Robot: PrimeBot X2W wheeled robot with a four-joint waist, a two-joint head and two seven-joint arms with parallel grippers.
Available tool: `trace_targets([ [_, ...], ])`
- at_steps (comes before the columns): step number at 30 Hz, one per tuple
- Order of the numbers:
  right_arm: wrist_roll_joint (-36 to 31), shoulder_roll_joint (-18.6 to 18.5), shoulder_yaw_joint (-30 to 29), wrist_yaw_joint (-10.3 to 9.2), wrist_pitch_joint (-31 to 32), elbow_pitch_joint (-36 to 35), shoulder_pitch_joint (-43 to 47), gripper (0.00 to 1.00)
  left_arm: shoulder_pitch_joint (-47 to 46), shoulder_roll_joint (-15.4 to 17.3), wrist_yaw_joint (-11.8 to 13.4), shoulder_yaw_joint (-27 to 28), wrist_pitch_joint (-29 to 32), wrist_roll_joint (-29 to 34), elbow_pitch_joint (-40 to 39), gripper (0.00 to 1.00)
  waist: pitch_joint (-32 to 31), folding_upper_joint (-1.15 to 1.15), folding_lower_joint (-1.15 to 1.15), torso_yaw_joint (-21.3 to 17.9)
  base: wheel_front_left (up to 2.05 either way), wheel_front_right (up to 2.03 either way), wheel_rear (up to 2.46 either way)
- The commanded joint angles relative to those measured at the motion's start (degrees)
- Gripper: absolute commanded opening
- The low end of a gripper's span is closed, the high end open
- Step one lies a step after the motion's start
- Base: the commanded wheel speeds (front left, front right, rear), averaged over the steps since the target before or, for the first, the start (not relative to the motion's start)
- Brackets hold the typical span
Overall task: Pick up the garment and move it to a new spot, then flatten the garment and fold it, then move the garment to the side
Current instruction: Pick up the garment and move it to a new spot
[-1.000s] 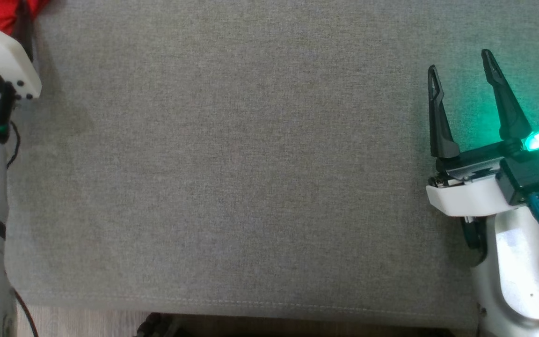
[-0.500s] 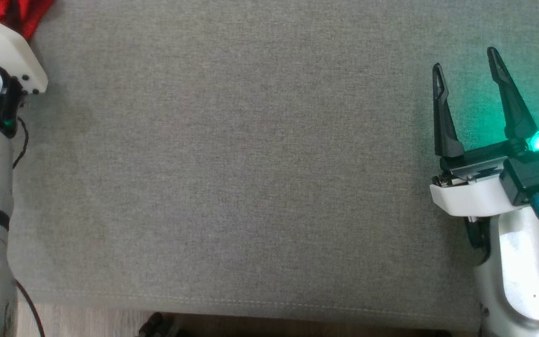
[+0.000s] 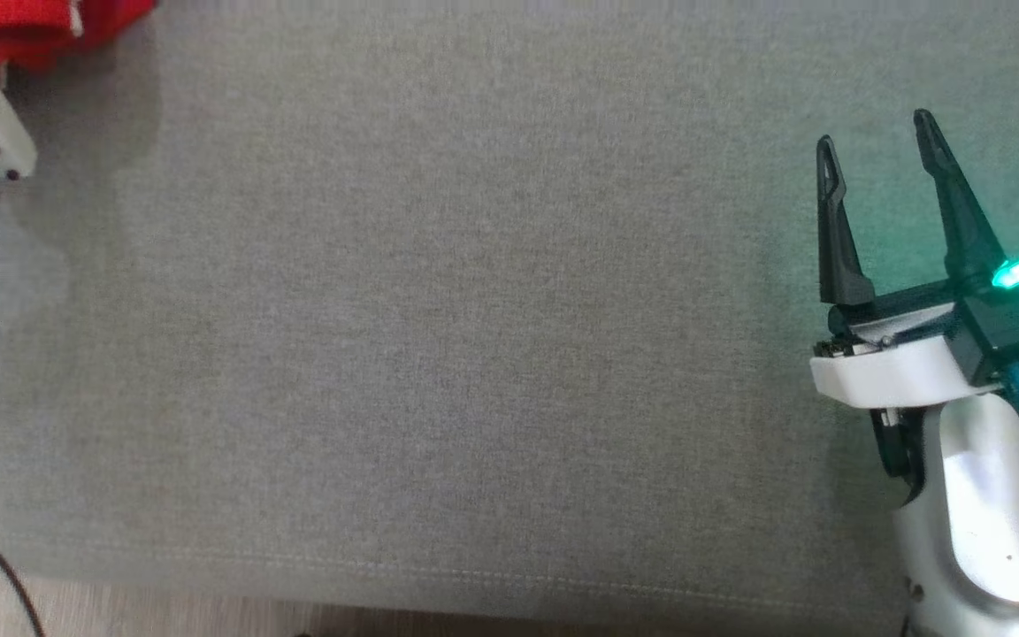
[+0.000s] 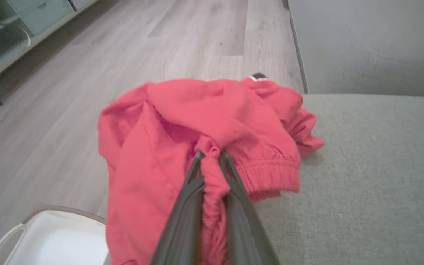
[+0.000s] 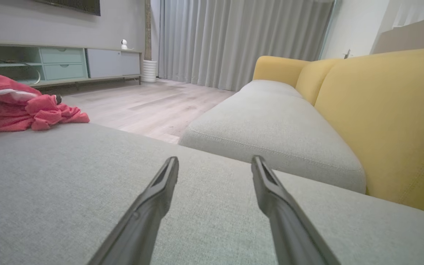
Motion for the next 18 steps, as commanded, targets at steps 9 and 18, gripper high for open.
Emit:
trace_targets([
  [9,5.52,-0.07,-0.81,0.43,-0.62,0.01,2.08,1.00,-4.67,6.61,0.08,-3.23,0.48,0.88,-7.54,0.00,-10.54,0.00,0.00,-2.48,0.00,0.00,0.00],
  [18,9.19,-0.07,-2.87,0.43,-0.63,1.36,4.77,1.00,-5.26,4.26,0.08,-11.26,5.16,-3.00,-17.52,0.00,-17.99,0.00,0.00,-7.06,0.00,0.00,0.00],
])
